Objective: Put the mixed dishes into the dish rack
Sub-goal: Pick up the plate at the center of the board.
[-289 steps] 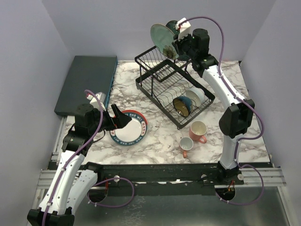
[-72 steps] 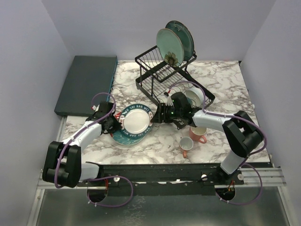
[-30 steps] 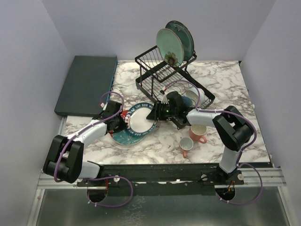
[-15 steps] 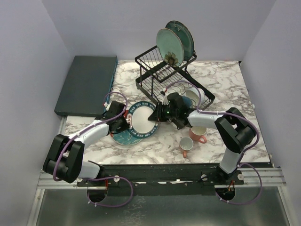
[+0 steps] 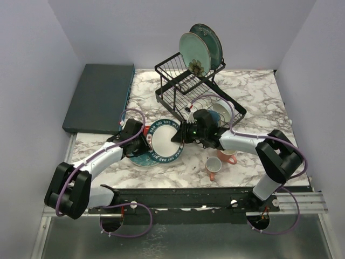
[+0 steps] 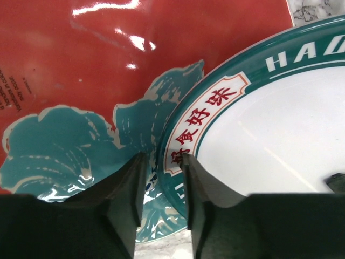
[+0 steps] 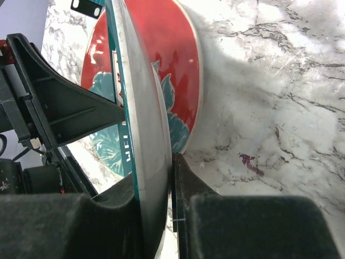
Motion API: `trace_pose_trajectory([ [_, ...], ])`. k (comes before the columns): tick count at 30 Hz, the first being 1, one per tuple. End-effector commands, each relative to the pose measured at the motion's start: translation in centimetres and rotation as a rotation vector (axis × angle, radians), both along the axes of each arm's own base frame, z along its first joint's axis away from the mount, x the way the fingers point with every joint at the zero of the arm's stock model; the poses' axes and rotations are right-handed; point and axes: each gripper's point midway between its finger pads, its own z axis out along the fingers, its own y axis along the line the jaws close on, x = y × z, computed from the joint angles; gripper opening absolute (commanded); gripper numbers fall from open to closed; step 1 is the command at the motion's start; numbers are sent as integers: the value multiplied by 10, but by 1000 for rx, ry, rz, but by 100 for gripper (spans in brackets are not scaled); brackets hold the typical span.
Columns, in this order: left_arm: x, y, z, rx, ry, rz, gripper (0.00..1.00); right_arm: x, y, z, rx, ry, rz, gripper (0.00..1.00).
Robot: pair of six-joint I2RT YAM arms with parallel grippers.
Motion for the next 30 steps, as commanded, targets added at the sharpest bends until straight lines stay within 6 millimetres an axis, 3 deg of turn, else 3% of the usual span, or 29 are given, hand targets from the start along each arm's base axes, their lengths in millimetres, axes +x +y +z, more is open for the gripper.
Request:
trace_pose_trajectory([
  [1, -11, -2, 9, -16, 3, -29, 45, -12, 17, 57, 134, -101, 74, 0],
  [10, -6, -6, 50, -39, -79, -77, 58, -7, 0, 73, 54, -196, 44, 0],
  [18, -4, -12, 109, -78, -210, -151, 67, -6, -18, 99, -21, -321, 52, 0],
  [24, -10, -14, 149, -100, -333, -226, 75, -6, -37, 104, -116, -376, 41, 0],
  [30, -22, -14, 185, -119, -469, -306, 82, -9, -58, 147, -152, -500, 29, 0],
])
